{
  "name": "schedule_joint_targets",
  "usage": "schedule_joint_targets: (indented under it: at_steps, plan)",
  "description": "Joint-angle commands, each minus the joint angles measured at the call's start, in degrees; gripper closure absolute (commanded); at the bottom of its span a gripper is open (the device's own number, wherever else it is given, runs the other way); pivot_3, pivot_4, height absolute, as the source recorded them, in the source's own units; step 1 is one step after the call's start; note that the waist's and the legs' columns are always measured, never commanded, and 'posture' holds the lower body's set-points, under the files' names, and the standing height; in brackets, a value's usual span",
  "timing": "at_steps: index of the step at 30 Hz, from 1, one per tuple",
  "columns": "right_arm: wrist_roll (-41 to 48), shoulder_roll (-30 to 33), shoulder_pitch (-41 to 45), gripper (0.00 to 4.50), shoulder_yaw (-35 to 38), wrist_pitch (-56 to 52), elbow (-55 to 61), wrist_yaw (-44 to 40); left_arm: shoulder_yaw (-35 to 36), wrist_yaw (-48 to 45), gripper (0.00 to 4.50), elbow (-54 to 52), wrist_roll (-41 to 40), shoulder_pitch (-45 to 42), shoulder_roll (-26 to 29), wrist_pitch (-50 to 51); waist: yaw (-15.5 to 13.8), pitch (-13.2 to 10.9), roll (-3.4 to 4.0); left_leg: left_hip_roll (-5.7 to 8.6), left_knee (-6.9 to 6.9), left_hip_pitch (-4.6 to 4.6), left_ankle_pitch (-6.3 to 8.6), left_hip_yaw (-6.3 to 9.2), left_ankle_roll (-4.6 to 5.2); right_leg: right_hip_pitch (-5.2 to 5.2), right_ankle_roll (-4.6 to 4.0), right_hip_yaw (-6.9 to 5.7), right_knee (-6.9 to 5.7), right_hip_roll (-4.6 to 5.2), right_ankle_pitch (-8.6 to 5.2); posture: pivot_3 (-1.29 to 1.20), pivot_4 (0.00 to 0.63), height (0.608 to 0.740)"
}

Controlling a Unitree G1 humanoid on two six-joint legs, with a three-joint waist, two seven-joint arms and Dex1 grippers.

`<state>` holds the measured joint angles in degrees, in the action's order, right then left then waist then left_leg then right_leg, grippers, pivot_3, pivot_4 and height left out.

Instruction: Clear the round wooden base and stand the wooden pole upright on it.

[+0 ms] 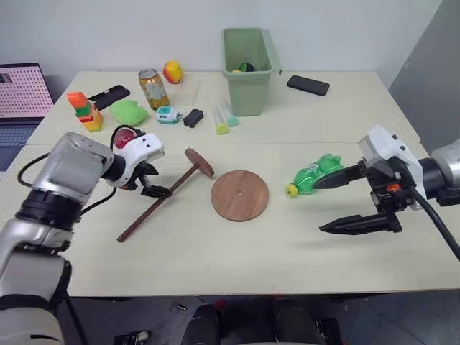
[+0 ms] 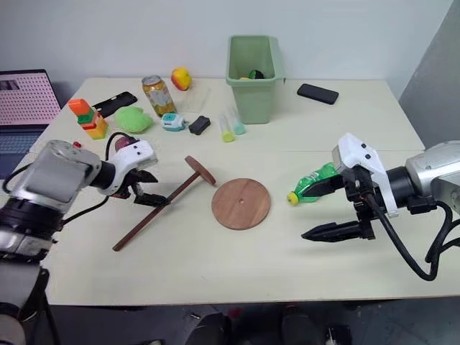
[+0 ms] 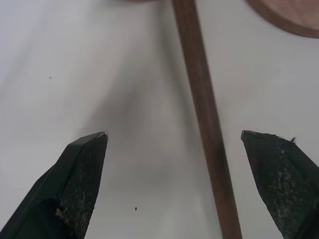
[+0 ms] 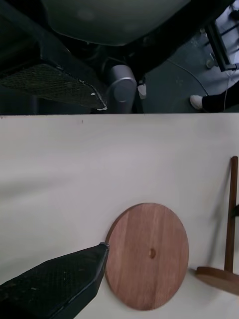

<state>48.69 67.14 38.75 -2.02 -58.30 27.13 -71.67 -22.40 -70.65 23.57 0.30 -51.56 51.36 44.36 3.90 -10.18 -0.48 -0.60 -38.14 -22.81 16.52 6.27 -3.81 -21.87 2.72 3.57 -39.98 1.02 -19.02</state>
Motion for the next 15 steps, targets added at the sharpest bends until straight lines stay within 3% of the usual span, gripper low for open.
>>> schedule_joint_targets:
  at_steps: [1, 3, 15]
  plan:
    - [0.17, 1.01, 2.87, 0.01, -1.05, -0.25, 1.7, -2.24, -2.24, 1.33, 0.0, 4.68, 3.66, -3.93, -3.22, 1.29, -0.18, 0.0, -0.01, 0.0, -0.02, -0.07, -0.01, 0.01, -0.01, -0.09, 0.0, 0.0, -0.01, 0.0, 0.0, 0.0, 0.15, 0.74]
    - [0.15, 0.7, 3.68, 0.01, -1.45, -0.43, 1.72, -2.24, -3.6, 2.61, 0.0, 6.64, 5.84, -4.57, -4.4, -0.04, -0.15, -0.01, -0.01, 0.0, -0.02, -0.09, -0.04, -0.01, -0.07, -0.12, 0.0, 0.01, -0.01, 0.01, 0.0, 0.0, 0.15, 0.74]
    - [-0.03, -0.62, 3.65, 0.0, -0.87, -0.44, 2.4, -0.62, -2.04, 0.79, 2.79, 7.4, 6.96, -5.71, -5.62, -3.52, -0.46, -0.01, -0.01, -0.01, -0.02, -0.12, -0.05, -0.04, -0.08, -0.18, 0.0, 0.04, -0.07, 0.05, 0.0, 0.0, 0.15, 0.74]
